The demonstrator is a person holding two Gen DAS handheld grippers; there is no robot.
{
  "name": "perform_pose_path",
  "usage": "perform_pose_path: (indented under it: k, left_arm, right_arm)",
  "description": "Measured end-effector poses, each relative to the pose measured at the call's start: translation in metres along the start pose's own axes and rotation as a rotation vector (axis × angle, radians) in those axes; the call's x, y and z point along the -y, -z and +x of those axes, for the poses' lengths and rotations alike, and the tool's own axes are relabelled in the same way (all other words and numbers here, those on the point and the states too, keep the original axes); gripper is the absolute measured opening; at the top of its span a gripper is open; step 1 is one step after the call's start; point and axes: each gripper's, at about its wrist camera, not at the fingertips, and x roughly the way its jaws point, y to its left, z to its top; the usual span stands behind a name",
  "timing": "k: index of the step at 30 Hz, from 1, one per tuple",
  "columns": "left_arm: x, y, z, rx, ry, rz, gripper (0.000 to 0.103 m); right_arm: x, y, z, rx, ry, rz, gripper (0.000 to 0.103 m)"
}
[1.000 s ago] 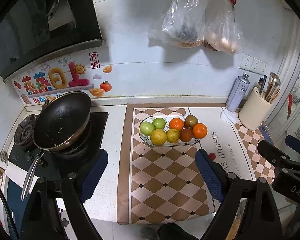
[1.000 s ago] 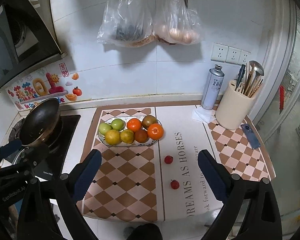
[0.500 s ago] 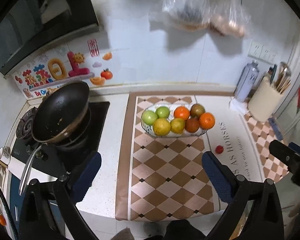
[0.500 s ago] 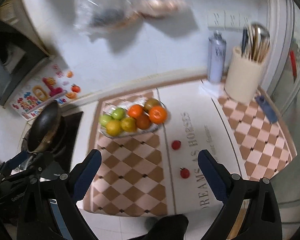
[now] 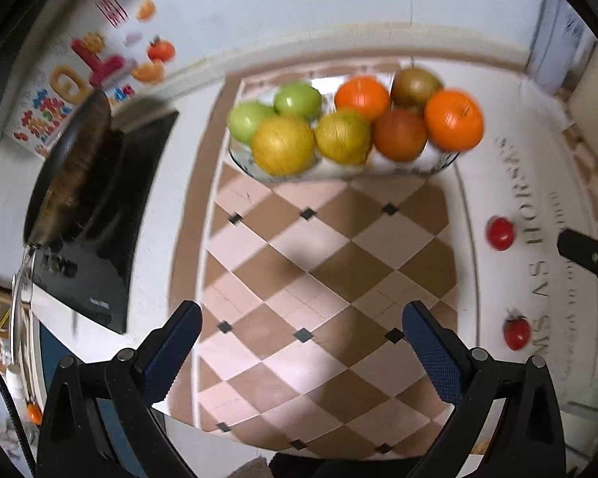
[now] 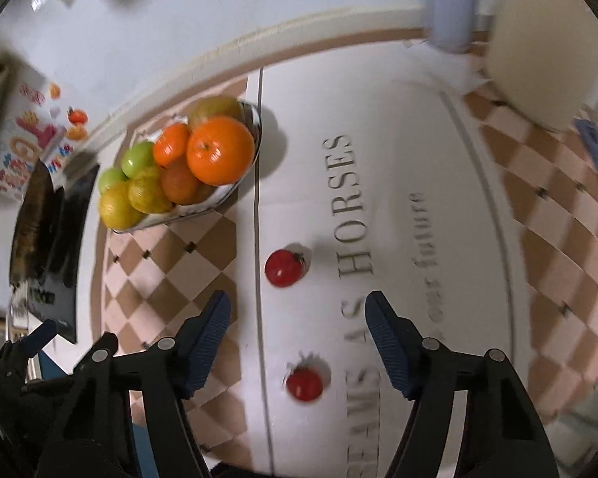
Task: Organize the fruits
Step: 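Grasp a red tomato with the left tool while the right tool grasps the other tomato, then carry both tomatoes to the plate and lower them among the fruits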
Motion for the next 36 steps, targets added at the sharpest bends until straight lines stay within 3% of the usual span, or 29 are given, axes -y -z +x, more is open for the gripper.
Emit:
perform_pose_path:
  k: [4,6,8,12,16,21,26,28,36]
  left_arm:
    - [0.012,-0.003,0.026,-0.071,-0.02,-0.01,0.103]
    - [0.016,-0.003,0.033,-0.095,-0.025,-0.012,0.103]
    - [0.021,-0.002,0.041,-0.125,-0.018,-0.013,0.103]
    - [0.032,-0.002,0.048,-0.165,0.02,0.0,0.103]
    - [0.056,-0.001,0.039,-0.201,0.176,0.055,0.103]
    - [0.106,0.004,0.026,-0.234,0.307,0.186,0.103]
    - [0.155,0.015,0.02,-0.236,0.357,0.316,0.087]
    - [0.17,0.019,0.021,-0.248,0.362,0.351,0.072]
    - [0.198,0.024,0.028,-0.265,0.357,0.383,0.033]
  right_arm:
    - [-0.007,-0.016,0.047,-0.067,-0.032,-0.057,0.062]
    - [-0.012,-0.019,0.067,-0.103,-0.037,-0.082,0.053]
    - [-0.016,-0.019,0.084,-0.133,-0.029,-0.112,0.034]
    - [-0.018,-0.015,0.073,-0.077,-0.036,-0.133,0.033]
    - [0.008,-0.005,0.046,-0.039,-0.038,-0.07,0.033]
    - [0.05,0.019,0.023,-0.031,0.013,0.006,0.033]
    - [0.08,0.051,0.021,-0.056,0.056,0.037,0.033]
    - [0.088,0.062,0.023,-0.064,0.058,0.058,0.033]
    - [0.1,0.072,0.018,-0.049,0.053,0.089,0.033]
